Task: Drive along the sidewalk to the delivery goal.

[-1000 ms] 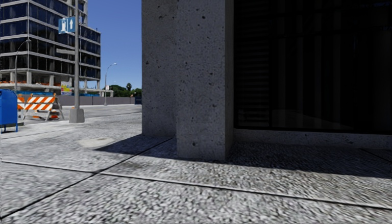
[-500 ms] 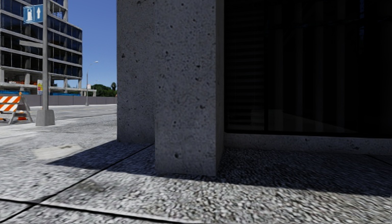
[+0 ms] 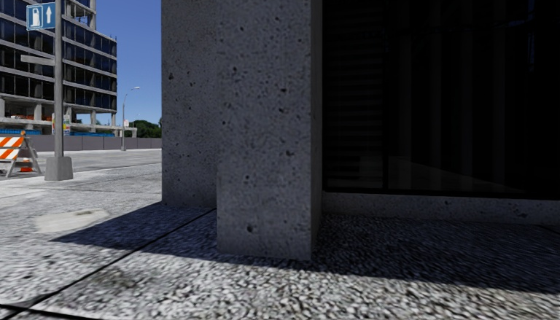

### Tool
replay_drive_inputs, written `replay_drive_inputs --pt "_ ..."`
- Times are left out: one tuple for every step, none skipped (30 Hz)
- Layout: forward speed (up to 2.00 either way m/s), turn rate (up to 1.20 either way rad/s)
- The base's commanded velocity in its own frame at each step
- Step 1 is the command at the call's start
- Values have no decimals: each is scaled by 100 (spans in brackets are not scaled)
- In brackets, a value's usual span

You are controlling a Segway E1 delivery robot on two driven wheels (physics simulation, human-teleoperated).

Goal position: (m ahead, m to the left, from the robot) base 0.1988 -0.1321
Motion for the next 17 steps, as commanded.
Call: replay_drive_inputs --pt "0 0" --pt "0 0" --pt "0 0" --pt "0 0" --pt "0 0" --pt "0 0" --pt "0 0" --pt "0 0" --pt "0 0" --pt "0 0" --pt "0 0" --pt "0 0" --pt "0 0" --pt "0 0" --pt "0 0" --pt "0 0" --pt "0 0"
